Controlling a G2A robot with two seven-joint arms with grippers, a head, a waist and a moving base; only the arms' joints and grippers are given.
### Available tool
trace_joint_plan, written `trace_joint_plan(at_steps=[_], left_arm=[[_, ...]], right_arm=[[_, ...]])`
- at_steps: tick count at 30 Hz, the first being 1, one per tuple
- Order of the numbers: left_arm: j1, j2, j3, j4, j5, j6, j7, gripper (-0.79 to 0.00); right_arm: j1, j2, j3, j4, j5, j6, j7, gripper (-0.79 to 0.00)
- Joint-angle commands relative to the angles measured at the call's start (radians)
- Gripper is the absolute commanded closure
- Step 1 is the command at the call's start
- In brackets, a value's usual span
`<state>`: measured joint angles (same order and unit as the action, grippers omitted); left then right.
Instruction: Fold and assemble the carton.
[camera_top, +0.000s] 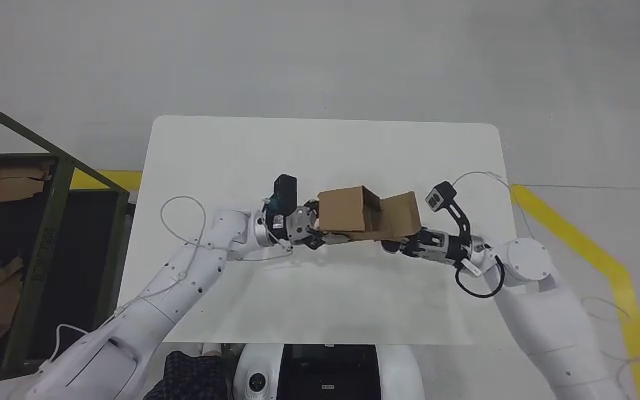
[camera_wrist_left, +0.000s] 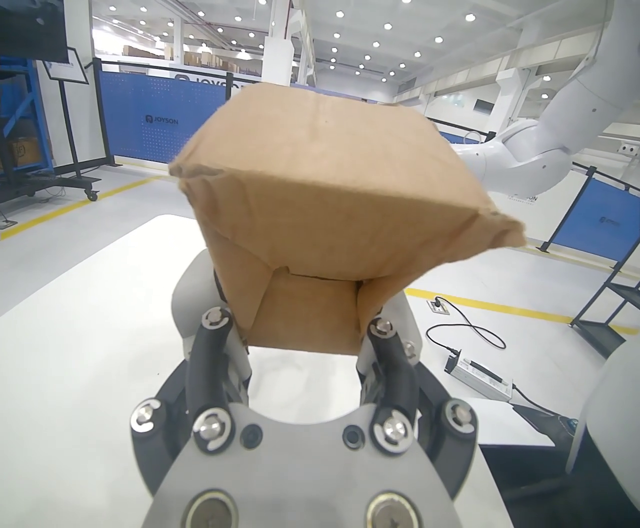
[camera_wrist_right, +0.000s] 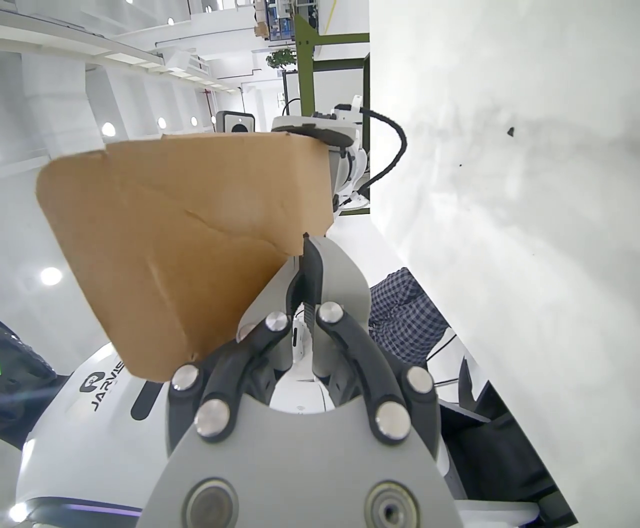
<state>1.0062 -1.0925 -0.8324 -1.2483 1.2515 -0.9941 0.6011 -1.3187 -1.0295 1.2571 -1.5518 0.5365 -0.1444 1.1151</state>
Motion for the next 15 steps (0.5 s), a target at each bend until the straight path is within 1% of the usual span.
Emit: trace_joint_plan(at_steps=[1,5,6,7,10,12,13,15], left_arm=[[0.002,0.0,-0.007,0.0,0.0,-0.004,0.001,-0.372],[0.01,0.002,-0.018,-0.004,0.006,-0.009,-0.003,-0.376],[0.013,0.002,-0.02,-0.004,0.01,-0.011,-0.007,-0.376],[0.017,0.003,-0.022,-0.003,0.013,-0.016,-0.013,-0.376],[0.027,0.005,-0.021,-0.003,0.012,-0.018,-0.022,-0.379],[0.031,0.007,-0.021,-0.004,0.009,-0.018,-0.025,-0.382],[0.032,0.008,-0.021,-0.005,0.008,-0.018,-0.027,-0.379],[0.033,0.011,-0.022,-0.007,0.006,-0.018,-0.031,-0.382]], right_arm=[[-0.013,0.003,0.016,0.003,0.004,-0.009,-0.006,0.0],[-0.049,0.011,0.073,0.01,0.012,-0.037,-0.034,0.0],[-0.059,0.013,0.089,0.007,0.015,-0.044,-0.037,-0.015],[-0.069,0.016,0.106,0.005,0.016,-0.049,-0.039,-0.052],[-0.091,0.024,0.152,-0.006,0.023,-0.05,-0.035,-0.203],[-0.099,0.027,0.169,-0.011,0.023,-0.044,-0.028,-0.289],[-0.1,0.028,0.175,-0.013,0.024,-0.043,-0.026,-0.32],[-0.098,0.029,0.18,-0.017,0.025,-0.052,-0.018,-0.348]])
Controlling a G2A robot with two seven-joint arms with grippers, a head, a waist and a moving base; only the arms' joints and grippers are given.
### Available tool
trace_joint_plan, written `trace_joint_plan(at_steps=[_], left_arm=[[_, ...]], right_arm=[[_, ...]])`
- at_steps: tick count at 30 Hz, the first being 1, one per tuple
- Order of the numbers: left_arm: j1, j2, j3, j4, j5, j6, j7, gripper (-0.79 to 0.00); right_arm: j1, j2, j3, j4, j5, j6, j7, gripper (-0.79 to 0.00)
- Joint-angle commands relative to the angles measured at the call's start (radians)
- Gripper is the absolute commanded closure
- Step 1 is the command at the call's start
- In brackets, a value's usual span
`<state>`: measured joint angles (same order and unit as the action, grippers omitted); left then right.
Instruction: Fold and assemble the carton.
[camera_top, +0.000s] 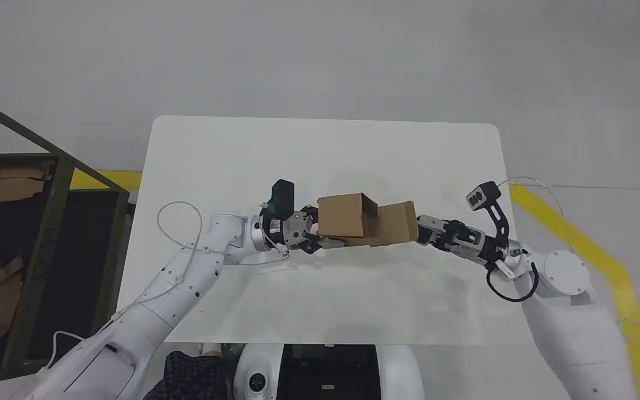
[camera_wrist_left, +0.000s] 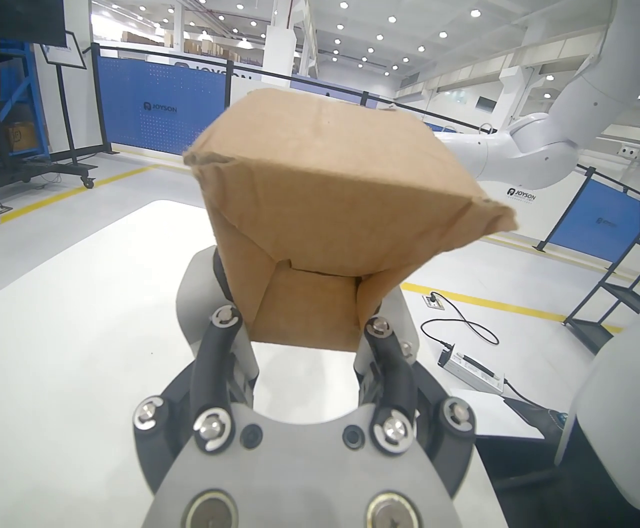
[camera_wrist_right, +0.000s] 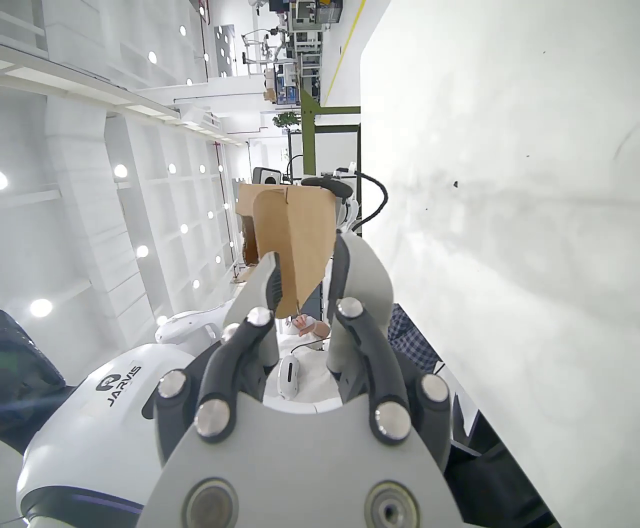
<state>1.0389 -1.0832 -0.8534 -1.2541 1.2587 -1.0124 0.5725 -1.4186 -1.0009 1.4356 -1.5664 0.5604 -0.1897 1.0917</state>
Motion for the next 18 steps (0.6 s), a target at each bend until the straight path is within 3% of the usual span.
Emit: trace_joint_plan(at_steps=[1,5,18], left_arm=[[0.0,0.002,-0.002,-0.002,-0.002,0.0,-0.004,-0.382],[0.0,0.006,-0.002,-0.008,-0.005,0.0,-0.017,-0.379],[-0.027,0.015,0.055,-0.012,-0.053,0.0,-0.044,-0.385]], right_arm=[[0.004,0.0,0.002,-0.002,0.003,-0.013,0.009,-0.363],[0.021,0.001,-0.001,-0.002,-0.019,-0.028,0.023,-0.385],[0.123,-0.012,-0.132,0.042,-0.061,-0.039,0.127,-0.305]])
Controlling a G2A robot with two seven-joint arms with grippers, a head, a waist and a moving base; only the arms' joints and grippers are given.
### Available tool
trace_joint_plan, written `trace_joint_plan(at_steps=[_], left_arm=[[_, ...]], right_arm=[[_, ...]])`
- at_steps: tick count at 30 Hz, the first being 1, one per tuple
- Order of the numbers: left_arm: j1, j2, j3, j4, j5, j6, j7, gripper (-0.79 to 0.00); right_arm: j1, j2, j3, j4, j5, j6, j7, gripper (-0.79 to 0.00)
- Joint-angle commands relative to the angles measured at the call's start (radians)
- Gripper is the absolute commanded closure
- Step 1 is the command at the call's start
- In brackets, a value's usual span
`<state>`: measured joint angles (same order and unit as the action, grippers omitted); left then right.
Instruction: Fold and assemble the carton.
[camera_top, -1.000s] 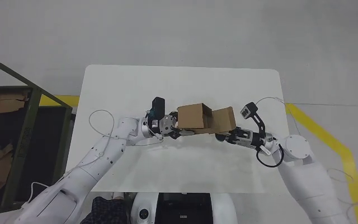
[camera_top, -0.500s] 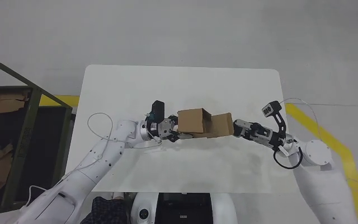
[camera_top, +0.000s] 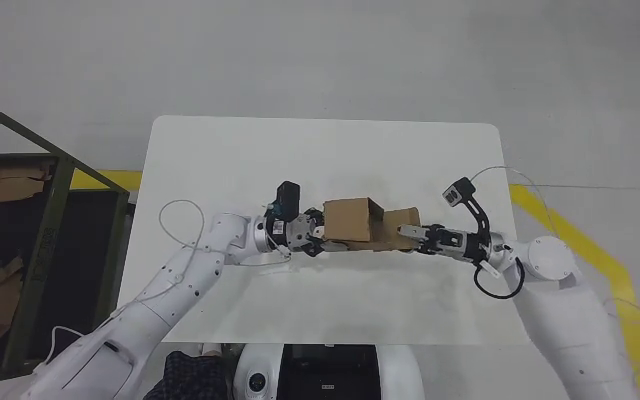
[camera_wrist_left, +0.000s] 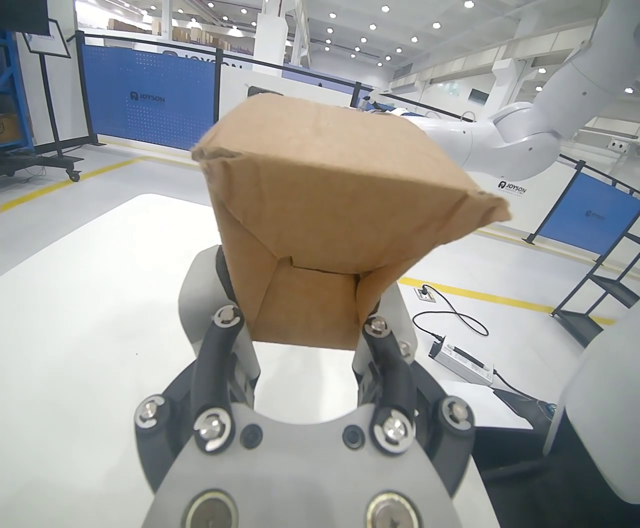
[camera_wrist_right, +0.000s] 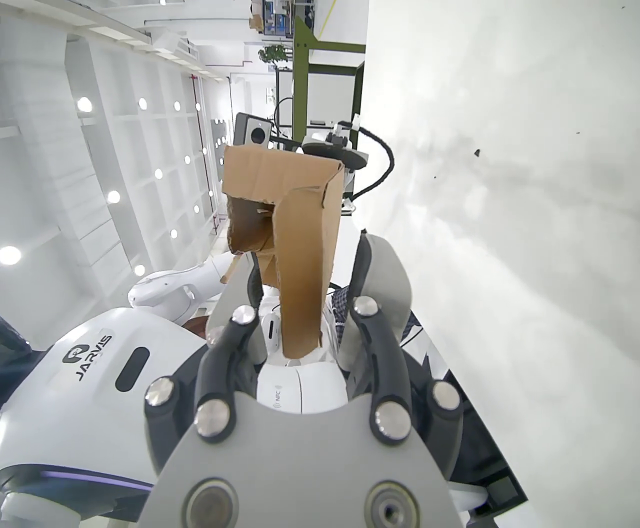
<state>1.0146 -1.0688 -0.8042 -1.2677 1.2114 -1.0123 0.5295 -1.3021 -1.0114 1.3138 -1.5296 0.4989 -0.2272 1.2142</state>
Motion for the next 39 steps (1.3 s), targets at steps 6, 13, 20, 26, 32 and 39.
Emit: trace_joint_plan(at_steps=[6,13,20,26,32,39], left_arm=[[-0.02,0.008,0.039,0.004,-0.041,0.0,0.004,-0.483],[-0.043,0.021,0.083,0.007,-0.078,0.0,0.019,-0.785],[-0.066,0.038,0.109,-0.004,-0.099,0.0,0.052,-0.785],[-0.079,0.054,0.104,-0.023,-0.103,0.0,0.071,-0.785],[-0.086,0.066,0.102,-0.041,-0.107,0.0,0.048,-0.785],[-0.091,0.07,0.099,-0.046,-0.126,0.0,-0.003,-0.785]], right_arm=[[0.026,-0.006,-0.038,0.034,0.006,-0.017,0.015,0.0],[0.029,-0.006,-0.037,0.047,0.029,-0.034,0.017,0.0],[0.019,-0.006,-0.041,0.048,0.041,-0.048,0.012,0.0],[0.012,-0.006,-0.047,0.046,0.025,-0.045,0.002,0.0],[0.007,-0.005,-0.052,0.039,0.005,-0.037,-0.01,0.0],[0.003,-0.004,-0.061,0.022,-0.013,-0.026,-0.019,0.0]])
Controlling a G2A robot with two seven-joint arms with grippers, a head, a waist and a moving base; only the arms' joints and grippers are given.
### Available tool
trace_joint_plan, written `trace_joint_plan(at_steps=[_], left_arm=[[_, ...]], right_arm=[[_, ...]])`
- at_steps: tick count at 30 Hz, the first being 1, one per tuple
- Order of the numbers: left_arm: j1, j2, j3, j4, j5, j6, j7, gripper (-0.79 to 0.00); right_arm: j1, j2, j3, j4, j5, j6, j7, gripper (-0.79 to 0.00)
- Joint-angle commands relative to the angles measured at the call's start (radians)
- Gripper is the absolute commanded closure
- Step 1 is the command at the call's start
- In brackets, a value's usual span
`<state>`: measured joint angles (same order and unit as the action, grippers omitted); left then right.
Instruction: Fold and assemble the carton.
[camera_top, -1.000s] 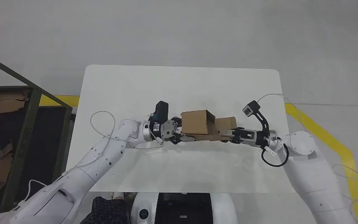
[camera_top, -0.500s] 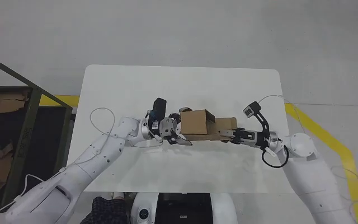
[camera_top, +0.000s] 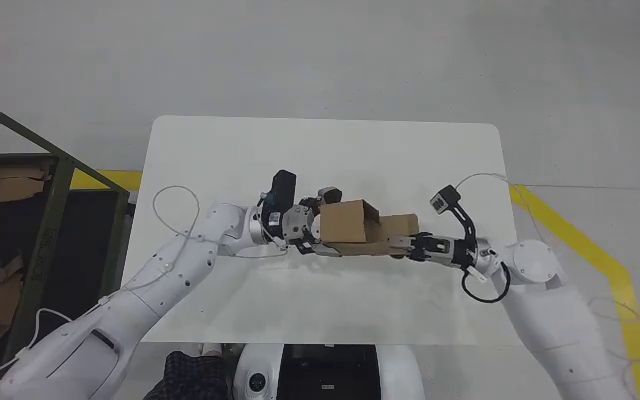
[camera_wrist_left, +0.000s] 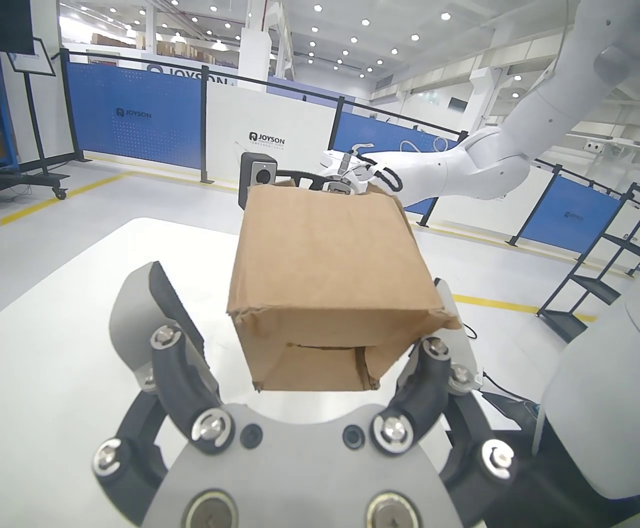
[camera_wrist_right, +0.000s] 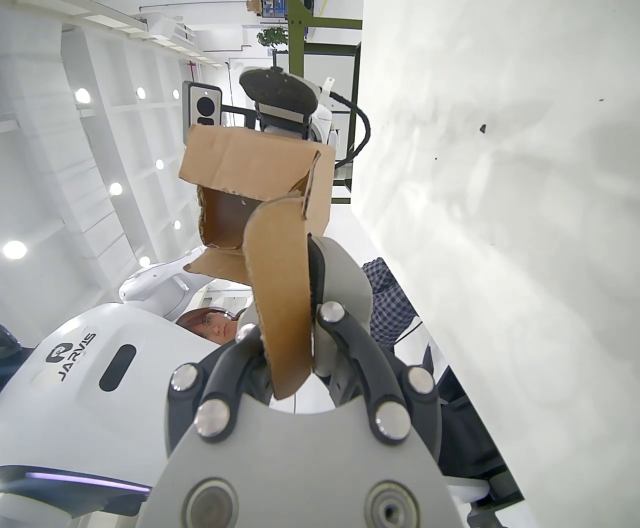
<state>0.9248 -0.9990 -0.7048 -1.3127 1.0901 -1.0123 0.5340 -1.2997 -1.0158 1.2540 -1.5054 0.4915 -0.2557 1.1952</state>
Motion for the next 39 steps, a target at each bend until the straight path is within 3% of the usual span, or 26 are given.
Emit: trace_joint_plan(at_steps=[1,8,15,16,32,37,39], left_arm=[[-0.001,0.0,-0.001,-0.003,-0.008,0.0,-0.012,-0.785],[0.002,0.002,-0.007,-0.019,-0.036,0.0,-0.045,-0.763],[0.003,0.003,-0.006,-0.018,-0.074,0.0,-0.079,-0.403],[0.003,0.002,-0.004,-0.017,-0.08,0.0,-0.084,-0.385],[-0.009,0.003,0.021,-0.012,-0.137,0.0,-0.106,-0.372],[-0.008,0.005,0.018,-0.007,-0.13,0.0,-0.087,-0.36],[-0.007,0.006,0.014,-0.002,-0.123,0.0,-0.077,-0.357]], right_arm=[[0.0,0.001,-0.001,-0.003,-0.008,0.005,-0.001,0.0],[-0.007,0.003,0.006,-0.006,-0.026,0.006,-0.032,0.0],[-0.019,0.006,0.015,-0.016,-0.039,0.001,-0.048,0.0],[-0.021,0.006,0.017,-0.018,-0.04,0.0,-0.049,0.0],[-0.041,0.014,0.041,-0.036,-0.056,-0.006,-0.066,0.0],[-0.054,0.019,0.065,-0.041,-0.054,-0.004,-0.07,-0.212],[-0.064,0.023,0.084,-0.042,-0.055,-0.002,-0.074,-0.2]])
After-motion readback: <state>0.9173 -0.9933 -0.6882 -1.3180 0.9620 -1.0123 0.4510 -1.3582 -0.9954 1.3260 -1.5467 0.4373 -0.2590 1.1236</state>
